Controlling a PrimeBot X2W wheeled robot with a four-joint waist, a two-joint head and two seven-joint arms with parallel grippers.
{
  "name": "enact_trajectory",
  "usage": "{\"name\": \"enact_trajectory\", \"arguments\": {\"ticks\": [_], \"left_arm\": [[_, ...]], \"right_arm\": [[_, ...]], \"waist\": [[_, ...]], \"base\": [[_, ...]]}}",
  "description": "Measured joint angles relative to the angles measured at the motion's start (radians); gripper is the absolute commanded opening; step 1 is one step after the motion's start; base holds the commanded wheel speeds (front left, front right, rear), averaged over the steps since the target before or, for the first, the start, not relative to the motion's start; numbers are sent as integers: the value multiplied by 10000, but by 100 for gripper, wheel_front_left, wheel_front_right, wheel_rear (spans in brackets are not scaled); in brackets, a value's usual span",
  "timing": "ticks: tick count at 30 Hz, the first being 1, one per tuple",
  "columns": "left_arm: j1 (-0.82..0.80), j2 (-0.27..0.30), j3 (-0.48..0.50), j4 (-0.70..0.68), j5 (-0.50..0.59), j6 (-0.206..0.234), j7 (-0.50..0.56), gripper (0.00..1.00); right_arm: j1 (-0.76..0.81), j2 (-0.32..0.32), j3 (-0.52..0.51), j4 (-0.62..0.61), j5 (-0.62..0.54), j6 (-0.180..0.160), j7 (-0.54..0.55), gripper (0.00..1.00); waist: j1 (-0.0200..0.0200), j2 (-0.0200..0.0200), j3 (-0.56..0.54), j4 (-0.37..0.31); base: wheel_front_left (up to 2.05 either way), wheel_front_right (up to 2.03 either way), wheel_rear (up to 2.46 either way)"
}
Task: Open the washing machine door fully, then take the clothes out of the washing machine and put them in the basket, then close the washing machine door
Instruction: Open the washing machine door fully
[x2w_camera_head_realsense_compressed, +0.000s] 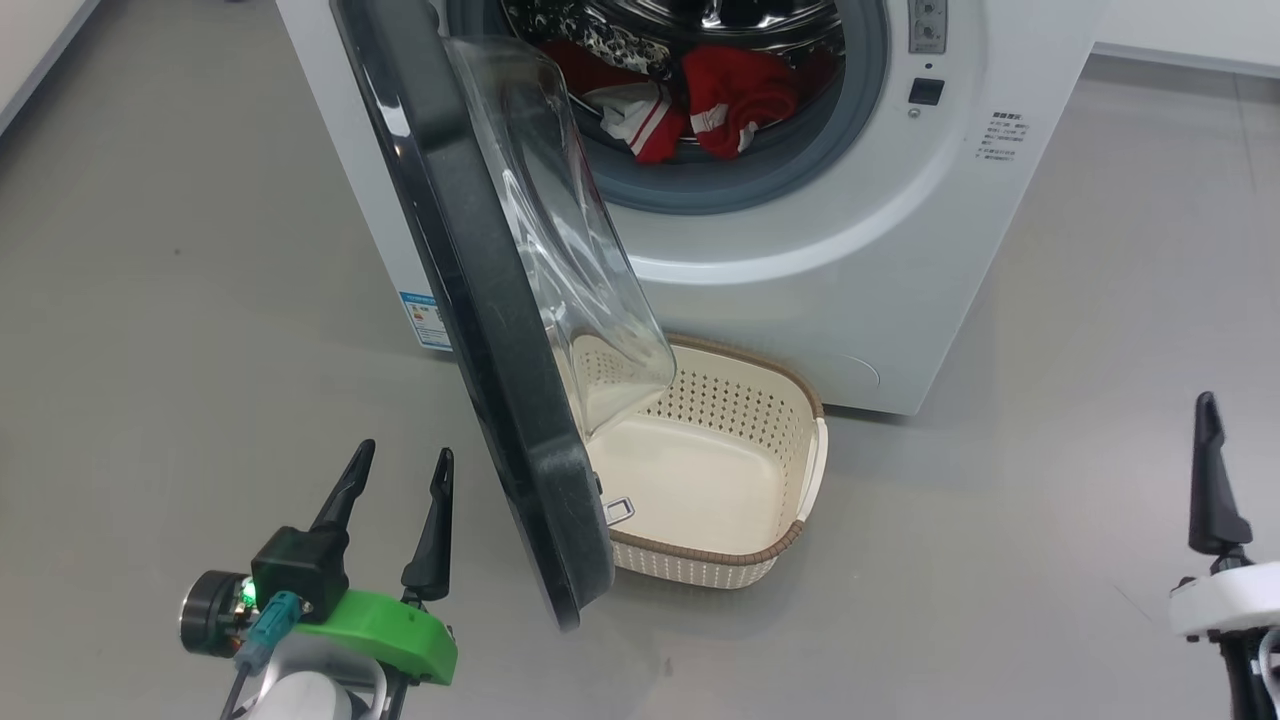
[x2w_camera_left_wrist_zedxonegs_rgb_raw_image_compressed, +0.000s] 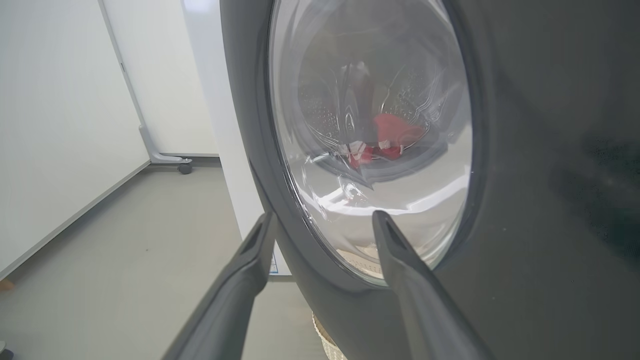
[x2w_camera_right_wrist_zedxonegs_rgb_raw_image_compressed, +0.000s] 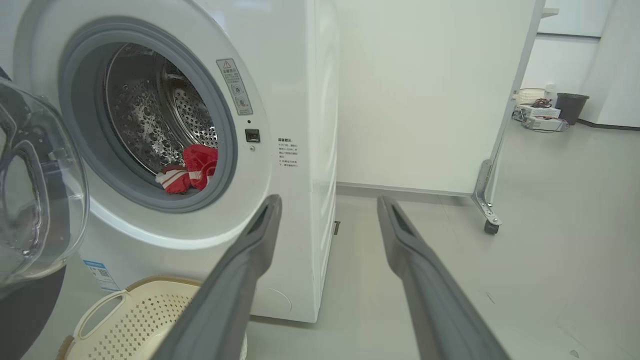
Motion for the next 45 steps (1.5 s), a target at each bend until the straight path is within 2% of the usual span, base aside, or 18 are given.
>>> {"name": "enact_trajectory", "arguments": {"ticks": [6,20,45], "left_arm": [[5,0,4,17,2,0,0,100],[17,0,27,105,29,-12,0,100],[163,0,84,203,71,-10,0,100]], "right_arm": [[296,527,470,42,-466,-305,0,100],[643,1490,1327,42,-1095,-405,2,100],[904,1925,1344,-23,-1716,-510,2,100]], "waist": [[1,0,-51,12],[0,0,-152,51],[1,0,-268,12]], "base": [[0,0,0],[0,0,0],[0,0,0]]}}
